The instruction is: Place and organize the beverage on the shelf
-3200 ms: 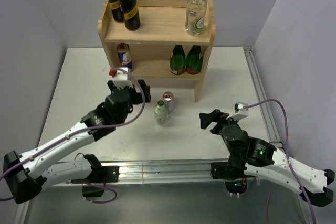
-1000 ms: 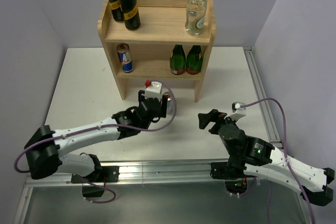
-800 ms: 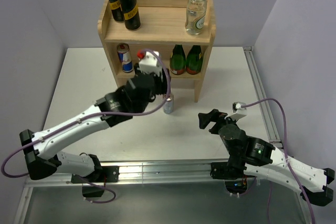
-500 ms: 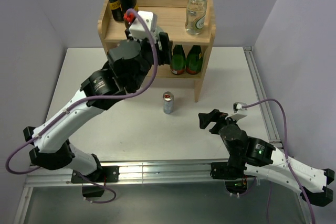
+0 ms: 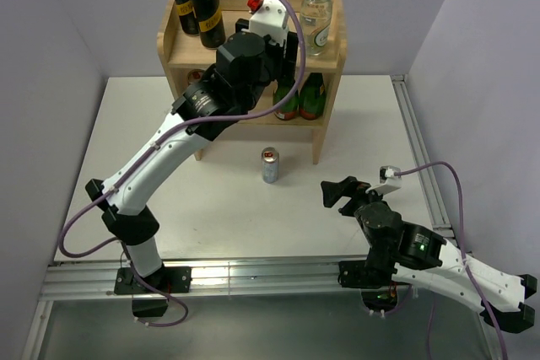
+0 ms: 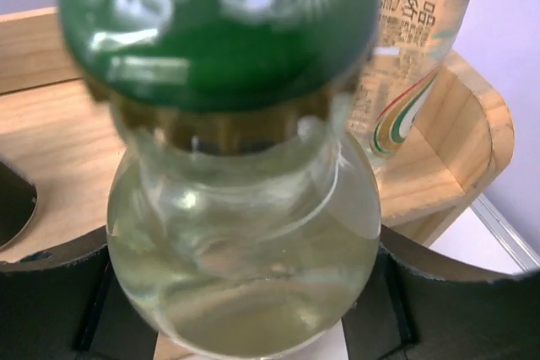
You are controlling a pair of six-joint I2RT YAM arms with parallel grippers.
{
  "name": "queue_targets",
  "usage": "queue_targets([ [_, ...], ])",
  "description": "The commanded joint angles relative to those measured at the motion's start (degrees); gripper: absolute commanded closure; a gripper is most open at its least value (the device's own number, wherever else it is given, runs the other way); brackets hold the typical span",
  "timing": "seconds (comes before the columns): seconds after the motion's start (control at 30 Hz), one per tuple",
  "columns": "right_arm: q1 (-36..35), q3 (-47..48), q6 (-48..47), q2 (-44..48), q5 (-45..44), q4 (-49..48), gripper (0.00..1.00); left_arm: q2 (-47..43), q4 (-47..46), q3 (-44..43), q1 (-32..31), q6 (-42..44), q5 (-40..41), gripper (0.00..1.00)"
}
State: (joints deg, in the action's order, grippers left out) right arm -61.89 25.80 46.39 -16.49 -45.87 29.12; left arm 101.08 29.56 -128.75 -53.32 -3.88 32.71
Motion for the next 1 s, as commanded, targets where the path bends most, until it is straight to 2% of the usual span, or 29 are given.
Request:
queue_targets([
  [0.0,-0.34,-0.58,-0.42,0.76,-1.24,-1.88,0.00,0.69,-7.59,-5.80,1.99,0.19,-2.30,1.00],
  [0.37,-0.25,-0.67,-0.42,0.67,-1.15,-2.05,0.00,3.42,-13.74,-5.20,4.10,1.16,-2.21,1.00],
  [0.77,-0.25,-0.67,-0.25,0.58,-1.24,-1.97,0.00,7.91,-14.71,-4.14,5.86,-1.31,-4.85,0.99],
  [0.87,-0.25,-0.75,-0.34,0.67,-1.24,-1.97,0.00,8.26,-14.53,-3.62,6.12,-1.48,-5.11,0.90],
  [0.97,-0.25,-0.75,-0.25,0.58,-1.24,-2.14,0.00,7.73,-15.15,-1.77,6.12,-1.31,-5.64,0.57],
])
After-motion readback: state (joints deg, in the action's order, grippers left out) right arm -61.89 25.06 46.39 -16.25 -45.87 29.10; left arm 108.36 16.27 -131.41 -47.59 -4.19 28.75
